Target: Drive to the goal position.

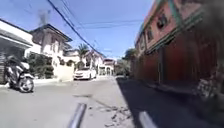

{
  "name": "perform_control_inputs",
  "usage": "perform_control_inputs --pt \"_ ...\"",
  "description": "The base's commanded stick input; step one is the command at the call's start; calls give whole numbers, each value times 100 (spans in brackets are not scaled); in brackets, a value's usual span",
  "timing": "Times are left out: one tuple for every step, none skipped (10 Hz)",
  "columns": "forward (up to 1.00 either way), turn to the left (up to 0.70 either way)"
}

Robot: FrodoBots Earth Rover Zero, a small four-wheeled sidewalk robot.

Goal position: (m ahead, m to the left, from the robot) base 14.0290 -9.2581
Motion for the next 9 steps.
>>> perform_control_inputs --pt "100 2" --pt "100 10" --pt "100 0" --pt "100 0" --pt "100 0" --pt "100 0" --pt "100 0" --pt "100 0" --pt "100 0"
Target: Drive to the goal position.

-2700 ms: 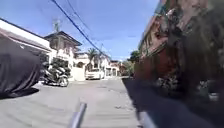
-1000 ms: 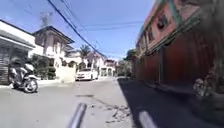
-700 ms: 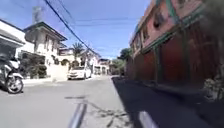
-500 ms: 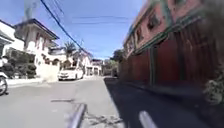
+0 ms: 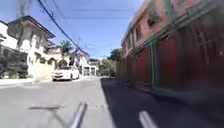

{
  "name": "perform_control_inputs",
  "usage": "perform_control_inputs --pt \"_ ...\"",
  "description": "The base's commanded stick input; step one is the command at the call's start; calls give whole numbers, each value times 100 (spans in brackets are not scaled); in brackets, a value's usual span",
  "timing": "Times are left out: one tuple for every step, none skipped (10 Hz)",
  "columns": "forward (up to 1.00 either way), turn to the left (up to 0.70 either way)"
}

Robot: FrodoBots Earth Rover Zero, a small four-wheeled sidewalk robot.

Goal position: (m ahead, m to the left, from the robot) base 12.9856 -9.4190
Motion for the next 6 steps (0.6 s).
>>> perform_control_inputs --pt "100 0" --pt "100 0" --pt "100 0" --pt "100 0" --pt "100 -3" --pt "100 -36"
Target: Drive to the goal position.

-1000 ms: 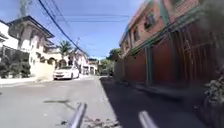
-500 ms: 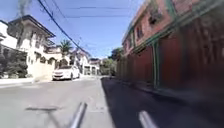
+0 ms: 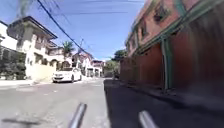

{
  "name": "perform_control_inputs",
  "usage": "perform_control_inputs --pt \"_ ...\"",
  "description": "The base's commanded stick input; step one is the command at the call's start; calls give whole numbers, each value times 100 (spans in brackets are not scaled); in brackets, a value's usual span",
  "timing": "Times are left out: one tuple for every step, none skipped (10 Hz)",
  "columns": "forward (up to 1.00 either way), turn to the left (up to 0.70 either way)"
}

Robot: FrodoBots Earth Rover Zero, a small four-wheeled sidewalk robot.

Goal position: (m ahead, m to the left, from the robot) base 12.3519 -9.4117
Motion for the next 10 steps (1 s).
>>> perform_control_inputs --pt "100 -38" --pt "100 1" --pt "100 3" --pt "100 0" --pt "100 0" --pt "100 0" --pt "100 0" --pt "100 0" --pt "100 0" --pt "100 0"
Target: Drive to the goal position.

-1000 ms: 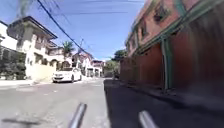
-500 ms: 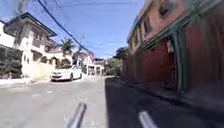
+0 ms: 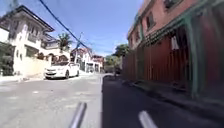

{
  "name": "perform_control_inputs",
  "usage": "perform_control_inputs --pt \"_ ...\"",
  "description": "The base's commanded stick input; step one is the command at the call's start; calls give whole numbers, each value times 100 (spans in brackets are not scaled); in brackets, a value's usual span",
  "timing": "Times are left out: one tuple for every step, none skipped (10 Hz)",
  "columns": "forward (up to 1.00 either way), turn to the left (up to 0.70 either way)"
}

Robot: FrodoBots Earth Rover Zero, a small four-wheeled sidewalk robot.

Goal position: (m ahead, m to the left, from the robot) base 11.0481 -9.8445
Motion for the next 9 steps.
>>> perform_control_inputs --pt "100 0" --pt "100 0" --pt "100 0" --pt "100 10" --pt "100 5" --pt "100 0" --pt "100 0" --pt "100 0" --pt "100 0"
